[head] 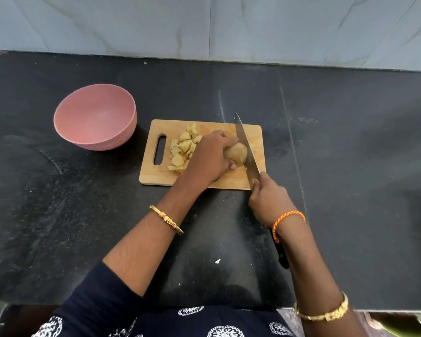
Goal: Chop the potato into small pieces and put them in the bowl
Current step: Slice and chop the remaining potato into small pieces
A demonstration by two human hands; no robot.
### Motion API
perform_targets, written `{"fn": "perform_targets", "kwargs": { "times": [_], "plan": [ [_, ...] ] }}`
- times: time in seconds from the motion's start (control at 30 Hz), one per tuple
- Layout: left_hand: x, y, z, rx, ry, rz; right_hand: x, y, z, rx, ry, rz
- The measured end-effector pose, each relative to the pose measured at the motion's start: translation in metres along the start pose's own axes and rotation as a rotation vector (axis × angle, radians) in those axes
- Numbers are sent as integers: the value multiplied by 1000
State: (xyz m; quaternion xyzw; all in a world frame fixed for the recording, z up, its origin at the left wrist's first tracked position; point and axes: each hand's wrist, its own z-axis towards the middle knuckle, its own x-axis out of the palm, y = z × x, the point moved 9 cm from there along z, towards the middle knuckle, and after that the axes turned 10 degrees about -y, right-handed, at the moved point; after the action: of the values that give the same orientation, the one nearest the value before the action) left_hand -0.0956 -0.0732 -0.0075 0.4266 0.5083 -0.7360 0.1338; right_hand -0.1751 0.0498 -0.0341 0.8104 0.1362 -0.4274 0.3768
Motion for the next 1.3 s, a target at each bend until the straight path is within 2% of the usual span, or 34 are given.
{"fn": "perform_targets", "kwargs": {
  "times": [0.2, 0.33, 0.4, 1.3],
  "plan": [
    [1, 2, -1, -35, 5, -16, -4, -13, -19, 21, 35, 26],
    [1, 4, -1, -53, 10, -28, -23, -1, -27, -39, -120, 183],
    [0, 4, -1, -66, 9, -26, -25, 5, -21, -58, -148, 239],
    [-1, 5, -1, -106, 6, -54, -22, 4, 3, -80, -81, 192]
  ]
}}
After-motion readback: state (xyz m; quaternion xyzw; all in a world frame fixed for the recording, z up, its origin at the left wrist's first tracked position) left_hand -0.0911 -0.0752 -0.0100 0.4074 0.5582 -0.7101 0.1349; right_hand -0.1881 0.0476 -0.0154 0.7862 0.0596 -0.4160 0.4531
